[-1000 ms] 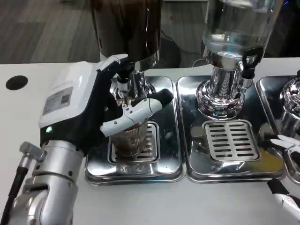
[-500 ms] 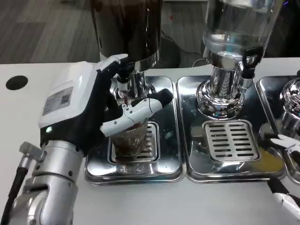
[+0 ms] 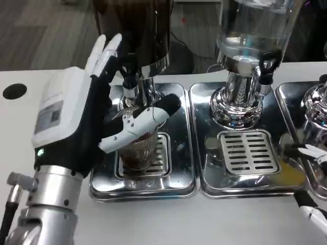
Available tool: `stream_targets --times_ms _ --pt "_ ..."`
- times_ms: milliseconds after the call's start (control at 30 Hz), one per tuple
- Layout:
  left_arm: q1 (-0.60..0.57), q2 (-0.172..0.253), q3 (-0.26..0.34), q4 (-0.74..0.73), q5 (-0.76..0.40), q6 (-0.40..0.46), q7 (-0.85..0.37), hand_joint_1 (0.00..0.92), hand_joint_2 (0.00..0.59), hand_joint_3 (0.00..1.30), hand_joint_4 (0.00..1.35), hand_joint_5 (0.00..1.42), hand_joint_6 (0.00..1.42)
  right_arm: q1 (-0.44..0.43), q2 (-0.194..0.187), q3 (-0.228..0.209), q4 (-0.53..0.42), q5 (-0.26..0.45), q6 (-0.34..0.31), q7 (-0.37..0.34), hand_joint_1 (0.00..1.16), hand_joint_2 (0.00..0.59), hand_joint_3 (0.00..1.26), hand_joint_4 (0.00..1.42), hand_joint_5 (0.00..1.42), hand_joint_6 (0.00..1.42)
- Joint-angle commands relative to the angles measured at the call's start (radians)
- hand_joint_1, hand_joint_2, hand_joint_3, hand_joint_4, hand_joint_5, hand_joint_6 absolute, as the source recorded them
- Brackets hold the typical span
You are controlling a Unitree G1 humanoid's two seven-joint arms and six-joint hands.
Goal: Grasp the cup under the faucet to collect the drink, then remove the cup.
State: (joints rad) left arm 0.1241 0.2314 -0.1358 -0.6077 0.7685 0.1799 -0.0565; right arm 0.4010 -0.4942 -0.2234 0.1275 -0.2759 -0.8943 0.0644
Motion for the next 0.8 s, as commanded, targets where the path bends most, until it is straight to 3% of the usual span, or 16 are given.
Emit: stream_targets --times_ms 33,200,400,633,800 --pt "0.041 0.05 0.015 -0.022 0.042 -0.008 -0.041 0.0 0.007 0.16 0.04 0.25 0.67 -0.003 -0.015 0.016 0.009 0.075 0.04 0.044 0.53 0.375 0.27 0.18 0.18 0.02" --pt "0.113 0.1 0.038 -0.07 0.075 -0.018 -0.071 0.0 0.01 0.17 0.05 0.25 0.65 -0.015 -0.02 0.03 0.015 0.146 0.077 0.094 0.5 0.345 0.27 0.18 0.19 0.03" --pt "0.227 0.145 0.079 -0.126 0.104 -0.049 -0.084 0.0 0.014 0.19 0.05 0.22 0.63 -0.043 -0.02 0.052 0.017 0.225 0.137 0.165 0.51 0.255 0.25 0.17 0.19 0.05" --pt "0.392 0.158 0.161 -0.161 0.095 -0.122 -0.061 0.0 0.015 0.16 0.02 0.12 0.42 -0.068 -0.019 0.081 -0.027 0.308 0.241 0.263 0.51 0.21 0.15 0.02 0.08 0.0" --pt "0.526 0.153 0.23 -0.149 0.081 -0.198 -0.025 0.0 0.015 0.14 0.01 0.11 0.4 -0.078 -0.002 0.132 -0.122 0.316 0.339 0.307 0.51 0.209 0.11 0.0 0.06 0.0"
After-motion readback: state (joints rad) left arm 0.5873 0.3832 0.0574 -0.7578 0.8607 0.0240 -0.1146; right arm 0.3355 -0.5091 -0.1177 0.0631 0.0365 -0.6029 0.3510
